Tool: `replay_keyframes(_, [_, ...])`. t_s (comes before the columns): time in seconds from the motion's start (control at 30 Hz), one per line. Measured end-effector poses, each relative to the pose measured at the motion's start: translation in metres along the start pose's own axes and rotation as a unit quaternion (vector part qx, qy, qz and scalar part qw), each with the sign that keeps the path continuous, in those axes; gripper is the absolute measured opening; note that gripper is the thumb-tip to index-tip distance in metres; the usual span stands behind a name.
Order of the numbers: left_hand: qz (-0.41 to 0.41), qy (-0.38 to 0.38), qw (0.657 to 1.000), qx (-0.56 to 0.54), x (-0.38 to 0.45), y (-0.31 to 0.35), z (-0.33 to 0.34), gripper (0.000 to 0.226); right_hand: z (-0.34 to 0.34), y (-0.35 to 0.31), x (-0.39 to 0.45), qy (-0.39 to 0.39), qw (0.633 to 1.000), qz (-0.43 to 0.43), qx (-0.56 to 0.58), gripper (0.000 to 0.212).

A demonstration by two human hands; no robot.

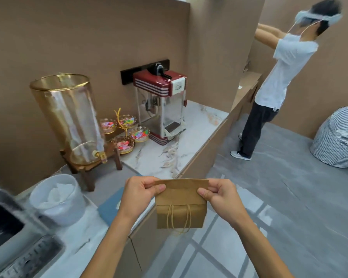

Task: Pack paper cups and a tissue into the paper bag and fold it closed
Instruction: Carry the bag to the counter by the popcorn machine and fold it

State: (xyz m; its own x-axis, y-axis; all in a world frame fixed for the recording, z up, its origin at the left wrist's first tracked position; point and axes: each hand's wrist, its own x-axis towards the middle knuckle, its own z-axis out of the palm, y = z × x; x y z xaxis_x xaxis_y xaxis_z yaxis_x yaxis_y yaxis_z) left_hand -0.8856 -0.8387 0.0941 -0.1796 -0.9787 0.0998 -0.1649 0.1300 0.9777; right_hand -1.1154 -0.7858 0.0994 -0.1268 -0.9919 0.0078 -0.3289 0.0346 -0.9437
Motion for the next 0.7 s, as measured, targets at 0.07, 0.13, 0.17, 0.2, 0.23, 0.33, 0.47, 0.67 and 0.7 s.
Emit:
replay_keyframes(0.07, [-0.002,-0.004,1.0,-0.009,0.017,0.003,0.021,0.03,-0.019,0.006,0.015,0.006,1.0,-0.005,0.0,0.009])
replay_keyframes(0.13, [-0.003,-0.022,0.999,-0.023,0.036,0.005,0.04,0.027,-0.037,0.015,0.032,0.019,1.0,-0.012,-0.001,0.012])
replay_keyframes(0.17, [-0.003,-0.032,0.999,-0.031,0.045,0.005,0.049,0.027,-0.045,0.019,0.041,0.024,1.0,-0.017,-0.001,0.017])
replay_keyframes(0.2, [-0.002,-0.041,0.998,-0.037,0.055,0.004,0.057,0.027,-0.053,0.024,0.052,0.027,0.999,-0.022,0.004,0.022])
replay_keyframes(0.23, [0.0,-0.049,0.998,-0.043,0.065,0.002,0.064,0.026,-0.062,0.03,0.063,0.029,0.999,-0.023,0.01,0.028])
replay_keyframes(0.33, [0.003,-0.078,0.995,-0.057,0.099,-0.006,0.085,0.017,-0.084,0.043,0.1,0.033,0.999,-0.017,0.031,0.034])
replay_keyframes(0.47, [-0.013,-0.116,0.992,-0.045,0.16,-0.017,0.115,0.015,-0.111,0.061,0.155,0.036,0.999,-0.005,0.037,0.038])
replay_keyframes(0.67, [-0.029,-0.112,0.993,-0.033,0.273,-0.017,0.169,0.015,-0.166,0.077,0.253,0.049,0.999,0.0,0.006,0.043])
replay_keyframes(0.7, [-0.02,-0.114,0.993,-0.032,0.291,-0.015,0.178,0.02,-0.176,0.078,0.269,0.045,0.999,0.009,0.012,0.036])
